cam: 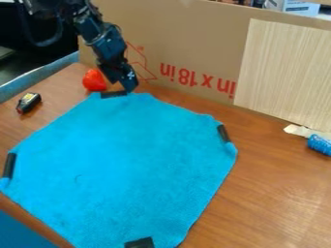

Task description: Fold the cloth from top left to bottom right

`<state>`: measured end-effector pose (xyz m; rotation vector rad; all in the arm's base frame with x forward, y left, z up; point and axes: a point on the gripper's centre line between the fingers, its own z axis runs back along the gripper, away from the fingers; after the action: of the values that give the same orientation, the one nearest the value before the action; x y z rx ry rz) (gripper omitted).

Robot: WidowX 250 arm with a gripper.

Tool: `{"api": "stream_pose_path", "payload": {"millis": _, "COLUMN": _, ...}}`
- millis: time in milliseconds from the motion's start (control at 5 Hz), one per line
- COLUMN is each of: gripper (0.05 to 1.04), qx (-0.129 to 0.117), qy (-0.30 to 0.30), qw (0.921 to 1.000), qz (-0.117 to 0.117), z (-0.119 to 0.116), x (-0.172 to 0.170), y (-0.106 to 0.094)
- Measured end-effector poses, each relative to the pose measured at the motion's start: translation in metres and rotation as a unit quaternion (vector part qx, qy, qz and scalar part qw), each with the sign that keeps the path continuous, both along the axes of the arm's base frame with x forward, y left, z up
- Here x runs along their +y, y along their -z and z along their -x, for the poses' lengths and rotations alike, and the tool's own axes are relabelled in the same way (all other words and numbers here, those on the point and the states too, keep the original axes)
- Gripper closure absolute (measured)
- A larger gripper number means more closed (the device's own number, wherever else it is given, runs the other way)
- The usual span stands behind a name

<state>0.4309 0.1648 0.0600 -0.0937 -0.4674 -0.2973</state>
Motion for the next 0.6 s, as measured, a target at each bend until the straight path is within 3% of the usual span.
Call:
{"api": "stream_pose_path", "payload": {"millis": 400, "gripper": 0.084, "qx": 0.003, "qy": -0.001, "qw": 0.9997, "qz": -0.023, "z": -0.003, "x": 0.003, "y": 0.010}}
{"api": "stream_pose_path", "payload": {"millis": 600, "gripper": 0.130, "qx": 0.019, "qy": -0.001, "qw": 0.9995, "qz": -0.025, "z": -0.001, "x": 0.002, "y": 0.021}}
